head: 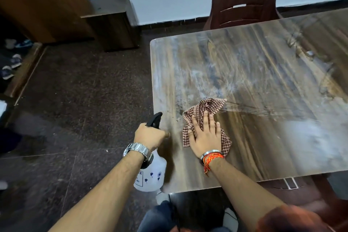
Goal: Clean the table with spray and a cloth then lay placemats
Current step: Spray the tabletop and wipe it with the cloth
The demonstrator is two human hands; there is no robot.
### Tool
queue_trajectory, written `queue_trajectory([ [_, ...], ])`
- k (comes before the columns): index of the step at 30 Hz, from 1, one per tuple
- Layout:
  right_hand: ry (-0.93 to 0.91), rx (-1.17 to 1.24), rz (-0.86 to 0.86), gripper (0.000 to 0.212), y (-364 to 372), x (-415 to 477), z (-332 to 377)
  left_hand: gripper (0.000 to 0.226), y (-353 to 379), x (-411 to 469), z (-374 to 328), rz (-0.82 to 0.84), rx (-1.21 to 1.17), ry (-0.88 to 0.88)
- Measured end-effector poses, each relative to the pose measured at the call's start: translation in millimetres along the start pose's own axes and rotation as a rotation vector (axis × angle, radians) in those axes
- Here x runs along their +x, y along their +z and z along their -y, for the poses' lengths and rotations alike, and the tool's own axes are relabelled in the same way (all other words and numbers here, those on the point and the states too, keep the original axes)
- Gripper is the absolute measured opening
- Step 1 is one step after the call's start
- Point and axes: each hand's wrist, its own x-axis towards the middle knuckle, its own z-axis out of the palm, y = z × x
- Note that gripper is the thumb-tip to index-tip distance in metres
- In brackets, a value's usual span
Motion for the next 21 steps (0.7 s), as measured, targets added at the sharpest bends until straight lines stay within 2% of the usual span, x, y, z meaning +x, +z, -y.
queue_trajectory([
  [3,-0.078,0.005,0.056,0.056,9.0,23.1,51.6,0.035,-24.4,24.4,2.4,0.037,0.018,0.037],
  [6,-0.236,0.026,0.129,0.056,16.8,25.8,90.8,0.025,-38.6,39.7,4.7,0.06,0.048,0.068],
  [9,-0.339,0.028,0.191,0.057,20.5,22.4,99.7,0.023,-40.5,49.2,1.3,0.078,0.078,0.095],
  [12,-0.346,0.013,0.207,0.055,17.3,32.2,86.4,0.023,-33.5,55.2,-6.2,0.134,0.091,0.102],
  [16,-0.191,-0.013,0.182,0.054,2.6,63.4,38.8,0.031,-22.4,55.6,-16.8,0.178,0.102,0.103],
  [21,0.268,-0.012,0.072,0.061,-28.1,98.9,-86.5,0.028,-7.5,53.3,-34.8,0.176,0.129,0.101],
])
